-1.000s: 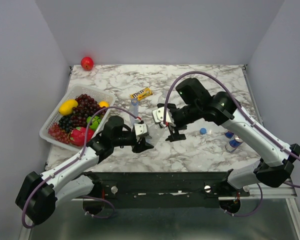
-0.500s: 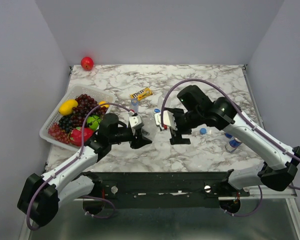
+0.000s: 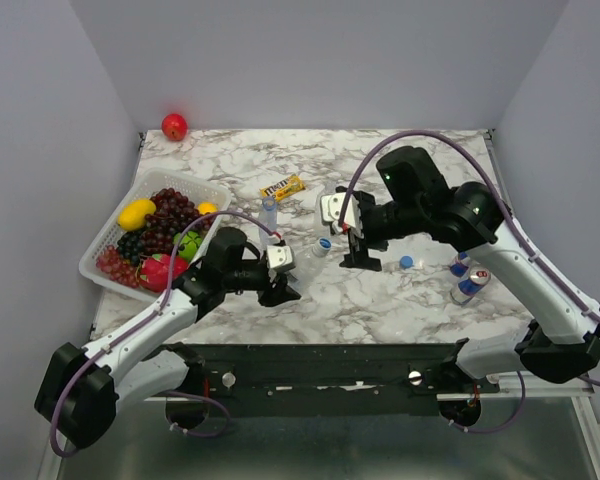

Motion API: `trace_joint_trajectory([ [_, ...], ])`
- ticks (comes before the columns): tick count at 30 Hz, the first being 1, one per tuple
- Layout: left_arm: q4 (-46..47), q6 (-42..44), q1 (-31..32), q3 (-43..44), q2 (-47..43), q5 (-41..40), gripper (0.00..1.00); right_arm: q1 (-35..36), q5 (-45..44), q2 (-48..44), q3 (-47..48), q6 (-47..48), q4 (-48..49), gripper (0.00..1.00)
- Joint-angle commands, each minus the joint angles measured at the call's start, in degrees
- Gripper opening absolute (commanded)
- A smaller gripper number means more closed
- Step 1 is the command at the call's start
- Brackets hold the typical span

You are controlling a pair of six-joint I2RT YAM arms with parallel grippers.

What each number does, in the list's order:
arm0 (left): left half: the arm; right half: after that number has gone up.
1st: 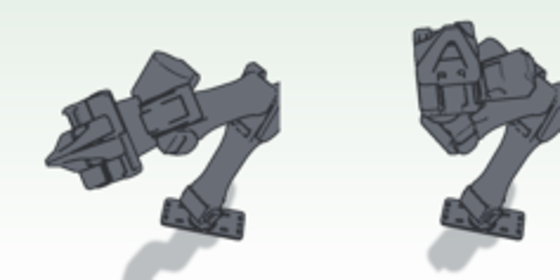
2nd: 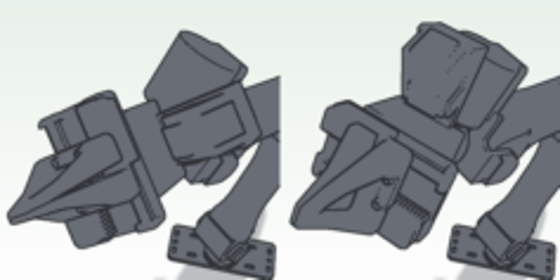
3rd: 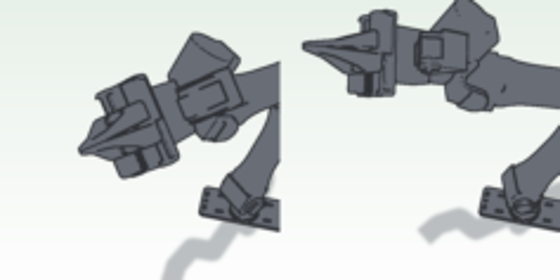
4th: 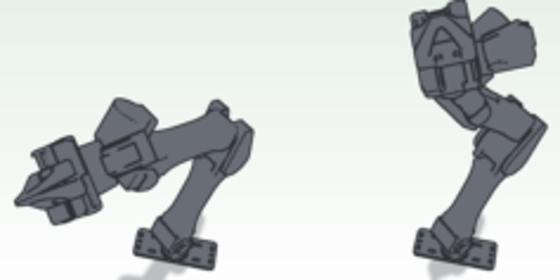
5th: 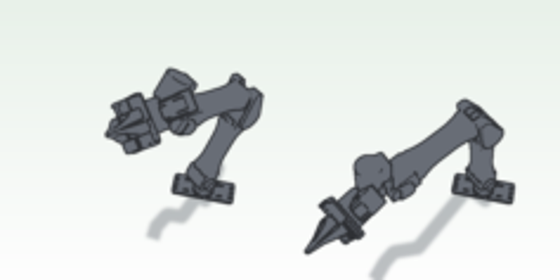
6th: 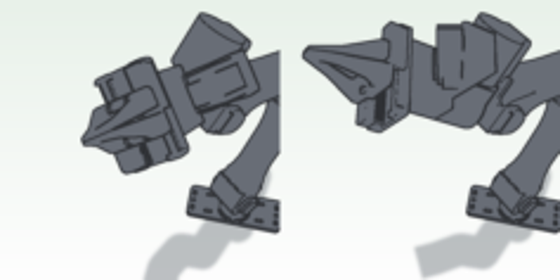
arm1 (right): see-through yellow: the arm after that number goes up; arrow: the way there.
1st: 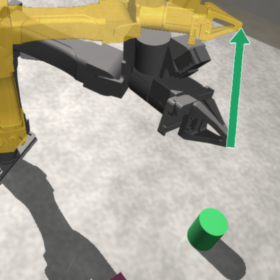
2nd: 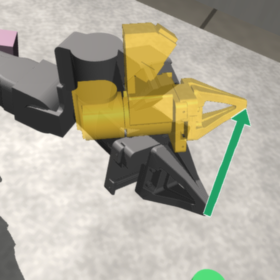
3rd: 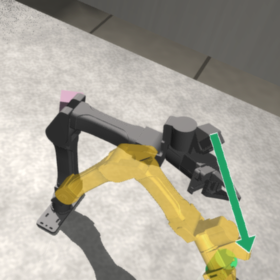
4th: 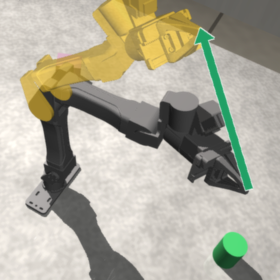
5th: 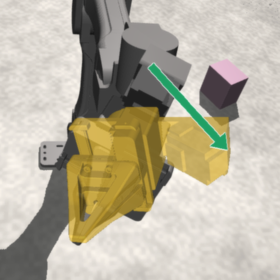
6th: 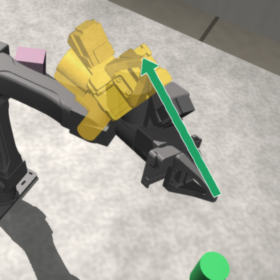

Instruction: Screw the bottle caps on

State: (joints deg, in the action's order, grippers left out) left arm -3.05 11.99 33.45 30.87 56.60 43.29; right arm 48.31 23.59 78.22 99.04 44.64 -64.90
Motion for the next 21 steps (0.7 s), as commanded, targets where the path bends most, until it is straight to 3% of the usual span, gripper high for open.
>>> trace_joint_trajectory([
  [1,-6.3,7.3,1.4,3.4,0.9,2.5,0.00,0.6,8.7,0.3,-1.2,2.8,5.6,0.94],
  [13,-2.1,1.6,0.5,3.9,0.7,1.4,0.00,2.0,10.8,3.2,-2.2,6.9,1.3,0.91],
  [21,2.4,-2.7,-1.5,2.4,0.2,-0.1,0.00,2.0,6.8,0.7,-5.8,2.2,1.2,0.90],
])
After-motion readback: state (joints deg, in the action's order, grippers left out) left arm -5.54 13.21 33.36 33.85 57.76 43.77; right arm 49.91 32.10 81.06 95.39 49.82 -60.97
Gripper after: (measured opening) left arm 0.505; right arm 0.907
